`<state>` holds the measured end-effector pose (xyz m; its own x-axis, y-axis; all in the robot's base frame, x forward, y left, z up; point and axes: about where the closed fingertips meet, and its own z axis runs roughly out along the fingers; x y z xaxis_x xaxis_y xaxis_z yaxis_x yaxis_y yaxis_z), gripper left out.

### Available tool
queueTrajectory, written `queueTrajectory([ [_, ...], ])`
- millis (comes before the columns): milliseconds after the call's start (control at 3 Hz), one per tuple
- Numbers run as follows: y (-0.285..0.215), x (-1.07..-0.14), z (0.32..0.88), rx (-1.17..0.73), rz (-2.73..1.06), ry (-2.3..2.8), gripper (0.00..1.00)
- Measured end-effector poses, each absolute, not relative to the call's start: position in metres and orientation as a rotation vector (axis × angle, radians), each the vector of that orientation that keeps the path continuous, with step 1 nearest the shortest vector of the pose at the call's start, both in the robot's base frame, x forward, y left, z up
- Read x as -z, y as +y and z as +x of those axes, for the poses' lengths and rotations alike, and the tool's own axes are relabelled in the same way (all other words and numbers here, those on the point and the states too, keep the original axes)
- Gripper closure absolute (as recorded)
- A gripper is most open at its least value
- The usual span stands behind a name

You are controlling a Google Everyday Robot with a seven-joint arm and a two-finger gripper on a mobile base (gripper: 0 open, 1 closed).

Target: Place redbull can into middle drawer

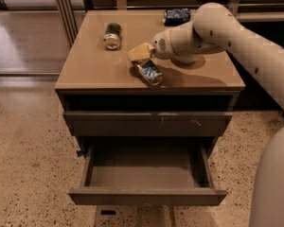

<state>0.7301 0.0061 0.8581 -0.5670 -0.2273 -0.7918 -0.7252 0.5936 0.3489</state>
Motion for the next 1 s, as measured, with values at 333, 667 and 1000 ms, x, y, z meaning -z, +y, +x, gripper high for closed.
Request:
queueTrajectory([
  [333, -0.017, -0.884, 0.694, -1.023, -0.776, 1.991, 1.00],
  [667, -0.031, -0.906, 0.646, -1.137, -0.738, 1.919, 1.00],
  [1000, -0.039, -0.914, 0.597, -1.234, -0.642, 1.899, 1.00],
])
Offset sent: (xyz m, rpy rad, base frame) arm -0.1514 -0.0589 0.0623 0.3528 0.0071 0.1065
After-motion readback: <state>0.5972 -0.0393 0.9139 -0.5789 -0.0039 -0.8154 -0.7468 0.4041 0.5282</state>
